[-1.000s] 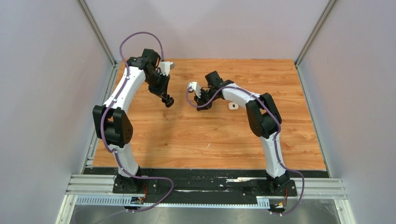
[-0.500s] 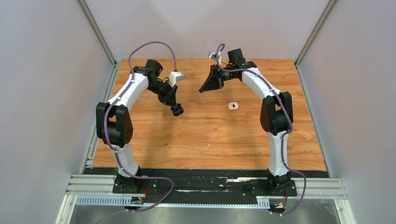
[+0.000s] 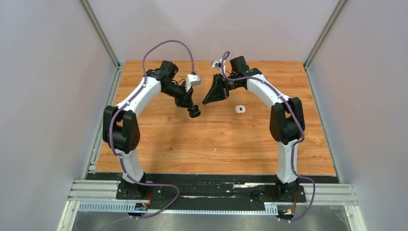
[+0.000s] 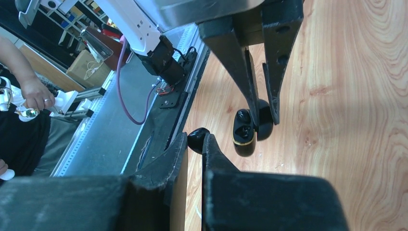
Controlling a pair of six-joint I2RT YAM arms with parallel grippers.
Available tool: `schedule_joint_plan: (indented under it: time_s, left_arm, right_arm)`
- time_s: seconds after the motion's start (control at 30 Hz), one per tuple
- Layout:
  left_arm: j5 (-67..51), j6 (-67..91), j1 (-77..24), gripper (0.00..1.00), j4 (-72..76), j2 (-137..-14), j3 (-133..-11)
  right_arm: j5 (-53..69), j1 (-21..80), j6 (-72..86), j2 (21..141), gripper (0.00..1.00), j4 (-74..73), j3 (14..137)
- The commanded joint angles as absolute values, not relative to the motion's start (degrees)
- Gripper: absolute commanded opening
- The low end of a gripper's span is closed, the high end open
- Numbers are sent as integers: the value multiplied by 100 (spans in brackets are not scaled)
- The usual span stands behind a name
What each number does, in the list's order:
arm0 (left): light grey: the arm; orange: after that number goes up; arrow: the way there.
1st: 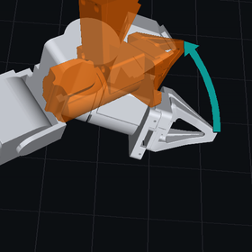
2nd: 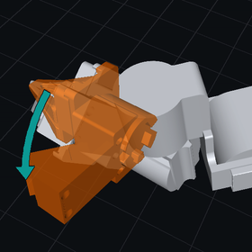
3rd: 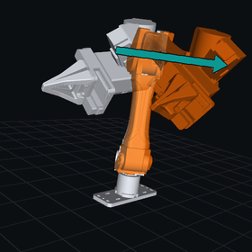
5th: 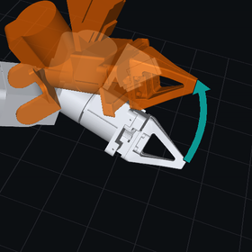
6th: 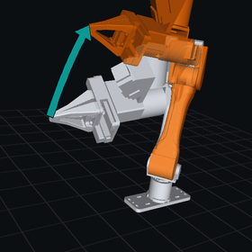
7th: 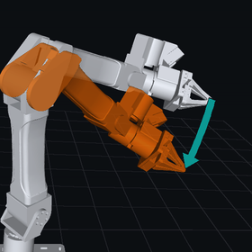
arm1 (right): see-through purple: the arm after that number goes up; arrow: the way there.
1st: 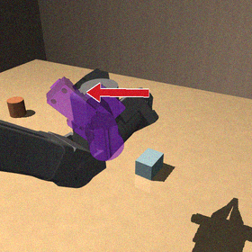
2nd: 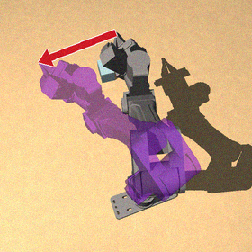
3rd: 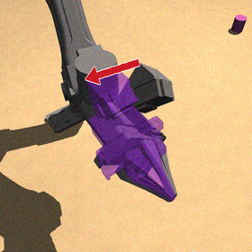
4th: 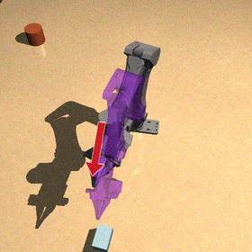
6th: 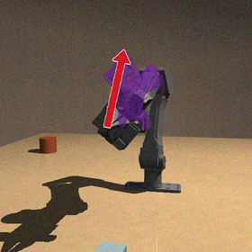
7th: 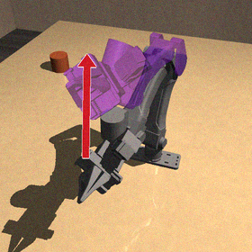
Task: Insert the wireless bluetooth earbuds into the charging case
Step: Place the earbud in the charging case.
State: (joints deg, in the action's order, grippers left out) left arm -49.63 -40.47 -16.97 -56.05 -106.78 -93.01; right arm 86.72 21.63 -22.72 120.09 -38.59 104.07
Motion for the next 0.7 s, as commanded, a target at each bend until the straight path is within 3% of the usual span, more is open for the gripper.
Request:
schedule_joint_plan:
  time_s: [0.0, 0.23, 0.67]
  left_arm:
    - [-4383, -4078, -1941, 0, -4695, -10134, -9072]
    - [-4178, -3958, -2124, 0, -4155, -9859, -8867]
    - [-4409, -4296, -2357, 0, -4459, -9622, -8756]
  right_arm:
    - [9351, 2236, -2749, 11633, 0, -3815, 10196]
    - [9305, 2318, -2912, 11630, 0, -3806, 10008]
    - [9060, 2502, -3472, 11558, 0, -3810, 10024]
